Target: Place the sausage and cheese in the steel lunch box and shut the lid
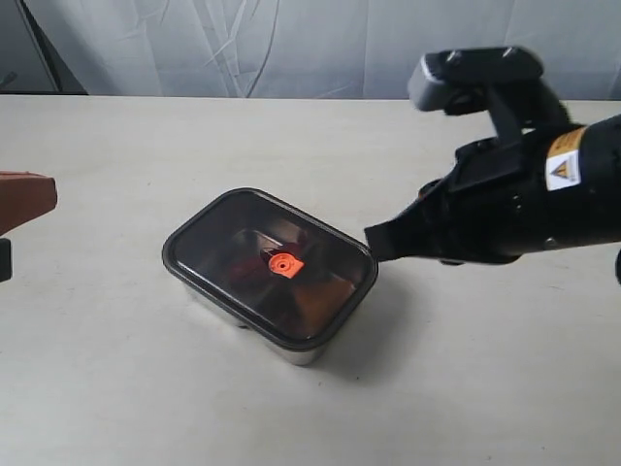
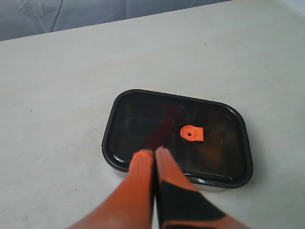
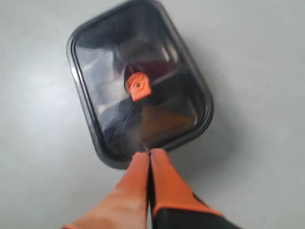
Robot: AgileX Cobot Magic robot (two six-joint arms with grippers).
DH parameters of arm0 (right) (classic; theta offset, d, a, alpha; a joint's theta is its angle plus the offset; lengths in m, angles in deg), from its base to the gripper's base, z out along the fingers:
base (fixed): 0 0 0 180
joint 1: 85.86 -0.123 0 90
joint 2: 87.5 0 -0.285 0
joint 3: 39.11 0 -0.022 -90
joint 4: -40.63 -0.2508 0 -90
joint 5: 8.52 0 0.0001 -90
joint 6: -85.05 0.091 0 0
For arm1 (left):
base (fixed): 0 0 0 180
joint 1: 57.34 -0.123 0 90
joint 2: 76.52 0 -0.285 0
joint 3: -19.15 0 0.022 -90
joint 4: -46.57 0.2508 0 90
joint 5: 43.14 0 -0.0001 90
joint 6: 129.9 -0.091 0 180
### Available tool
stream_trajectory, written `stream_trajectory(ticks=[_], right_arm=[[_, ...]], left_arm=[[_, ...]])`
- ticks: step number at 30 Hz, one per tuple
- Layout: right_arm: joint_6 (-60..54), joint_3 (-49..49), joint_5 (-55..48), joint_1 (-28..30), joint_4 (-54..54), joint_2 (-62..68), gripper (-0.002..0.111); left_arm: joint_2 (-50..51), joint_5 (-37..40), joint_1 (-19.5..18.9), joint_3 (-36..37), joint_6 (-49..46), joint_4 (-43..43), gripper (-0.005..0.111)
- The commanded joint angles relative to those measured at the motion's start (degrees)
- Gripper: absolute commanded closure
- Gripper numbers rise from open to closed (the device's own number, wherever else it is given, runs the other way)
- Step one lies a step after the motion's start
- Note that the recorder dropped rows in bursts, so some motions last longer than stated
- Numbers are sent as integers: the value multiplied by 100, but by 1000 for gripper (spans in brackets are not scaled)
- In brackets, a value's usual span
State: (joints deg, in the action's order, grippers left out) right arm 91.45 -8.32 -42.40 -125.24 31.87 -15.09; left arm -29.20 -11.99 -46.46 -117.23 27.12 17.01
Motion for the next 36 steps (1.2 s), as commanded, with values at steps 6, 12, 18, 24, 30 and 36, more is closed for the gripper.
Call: stream_trajectory(ticks=[6, 12, 18, 24, 30, 36], right_arm=[[-50, 1103, 1986, 1695, 243, -1889, 109], [-97, 2073, 1907, 3039, -40, -3574, 109], [-324, 2401, 1426, 3065, 306, -4245, 109], [-324, 2941, 1527, 3334, 307, -4890, 109], [-324, 3571, 1527, 4193, 218, -5716, 109], [-334, 3957, 1514, 4704, 243, -6234, 109]], left_arm=[[-34, -15, 15, 36, -14, 11, 107], [-34, -15, 15, 36, -14, 11, 107], [-34, -15, 15, 36, -14, 11, 107], [-34, -15, 15, 36, -14, 11, 107], [-34, -15, 15, 36, -14, 11, 107], [-34, -15, 15, 36, -14, 11, 107]])
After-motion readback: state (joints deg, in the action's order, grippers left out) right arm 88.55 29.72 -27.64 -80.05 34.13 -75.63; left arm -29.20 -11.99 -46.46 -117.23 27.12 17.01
